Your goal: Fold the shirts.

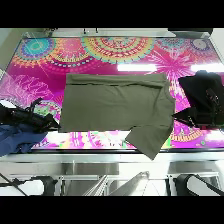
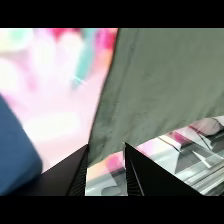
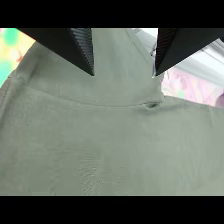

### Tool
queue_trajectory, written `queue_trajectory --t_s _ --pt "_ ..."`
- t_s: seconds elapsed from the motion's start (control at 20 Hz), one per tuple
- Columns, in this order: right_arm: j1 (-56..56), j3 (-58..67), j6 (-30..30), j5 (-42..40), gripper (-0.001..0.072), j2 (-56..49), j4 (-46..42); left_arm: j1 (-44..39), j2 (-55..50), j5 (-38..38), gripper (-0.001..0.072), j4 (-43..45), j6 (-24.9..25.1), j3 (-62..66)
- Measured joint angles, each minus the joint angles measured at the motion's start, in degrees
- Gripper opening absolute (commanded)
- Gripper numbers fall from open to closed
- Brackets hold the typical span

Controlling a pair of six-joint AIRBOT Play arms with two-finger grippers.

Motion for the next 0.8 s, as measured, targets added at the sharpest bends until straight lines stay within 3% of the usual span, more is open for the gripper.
queue_trajectory --t_s 0.25,0.3,0.35,0.65,0.8 --pt "0.0 0.0 0.0 1.09 0.0442 0.0 0.02 -1.86 0.28 3.52 0.0231 -3.89 1.81 -1.46" --pt "-0.07 0.0 0.0 1.64 0.0442 0.0 -0.02 -2.03 0.28 4.35 0.006 -4.5 2.21 -1.27" --pt "-0.22 0.0 0.09 1.9 0.0442 0.0 -0.2 -2.16 0.26 5.77 0.0027 -4.5 2.67 -1.14" --pt "-2.69 -4.31 15.85 2.71 0.0443 3.21 -13.64 -2.25 0.33 6.67 0.0026 -6.01 4.35 -0.72" --pt "-3.1 -11.28 19.45 -1.75 0.0443 6.12 -14.19 -2.25 0.35 6.43 0.0026 -6.4 4.59 -0.7"
